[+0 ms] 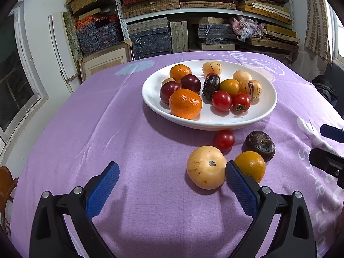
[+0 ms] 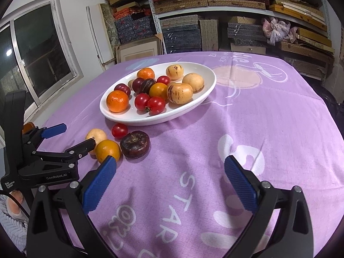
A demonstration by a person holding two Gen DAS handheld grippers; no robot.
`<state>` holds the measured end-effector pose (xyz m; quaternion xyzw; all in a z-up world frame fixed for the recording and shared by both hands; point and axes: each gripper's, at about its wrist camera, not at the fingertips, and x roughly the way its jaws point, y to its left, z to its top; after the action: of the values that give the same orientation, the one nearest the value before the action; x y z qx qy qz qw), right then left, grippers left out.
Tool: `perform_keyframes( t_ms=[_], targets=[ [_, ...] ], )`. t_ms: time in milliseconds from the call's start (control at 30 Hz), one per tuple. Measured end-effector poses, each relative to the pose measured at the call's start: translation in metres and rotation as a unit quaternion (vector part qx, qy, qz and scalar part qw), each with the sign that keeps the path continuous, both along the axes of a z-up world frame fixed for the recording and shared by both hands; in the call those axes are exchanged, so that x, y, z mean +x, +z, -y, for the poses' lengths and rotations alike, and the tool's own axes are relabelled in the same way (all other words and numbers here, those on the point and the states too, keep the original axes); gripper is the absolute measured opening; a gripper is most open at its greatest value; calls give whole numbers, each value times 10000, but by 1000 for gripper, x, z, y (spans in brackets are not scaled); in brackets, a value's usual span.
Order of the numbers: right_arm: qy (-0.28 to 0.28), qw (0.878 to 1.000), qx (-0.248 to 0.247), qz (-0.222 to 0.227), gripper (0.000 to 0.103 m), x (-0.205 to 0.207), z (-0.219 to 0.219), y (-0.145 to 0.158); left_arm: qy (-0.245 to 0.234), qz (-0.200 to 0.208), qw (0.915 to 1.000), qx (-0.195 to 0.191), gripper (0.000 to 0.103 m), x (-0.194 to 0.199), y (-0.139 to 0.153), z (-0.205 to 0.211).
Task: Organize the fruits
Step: 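Move both open tools back toward the remaining fruits on the cloth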
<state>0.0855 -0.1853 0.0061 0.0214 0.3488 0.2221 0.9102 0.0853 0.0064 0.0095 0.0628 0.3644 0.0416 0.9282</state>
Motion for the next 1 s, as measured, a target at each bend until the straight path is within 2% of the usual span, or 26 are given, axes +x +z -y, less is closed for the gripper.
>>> perform_keyframes(
  t_ms=[100, 267, 400, 567, 833, 1000],
  targets=[
    [24, 9999, -120, 58, 99, 0, -7, 1, -3, -4, 10000, -9, 100, 0, 0, 0],
    [243, 9971, -700, -159, 99, 18, -34, 1, -7, -10, 10000, -38, 100, 1, -1, 0],
    [379, 9935, -1069, -81, 99, 29, -55, 1, -16, -24, 10000, -88, 100, 1, -2, -1],
    [343, 9970, -670, -181, 99, 38, -55, -5, 59, -84, 9996, -280, 100, 4, -2, -9],
    [274, 9957, -673, -580, 99, 60, -51, -18, 166, -90, 9992, -360, 100, 2, -3, -15],
    [272, 9949, -850, -462, 99, 63, -57, -18, 216, -84, 9990, -369, 100, 3, -2, -19]
  ],
)
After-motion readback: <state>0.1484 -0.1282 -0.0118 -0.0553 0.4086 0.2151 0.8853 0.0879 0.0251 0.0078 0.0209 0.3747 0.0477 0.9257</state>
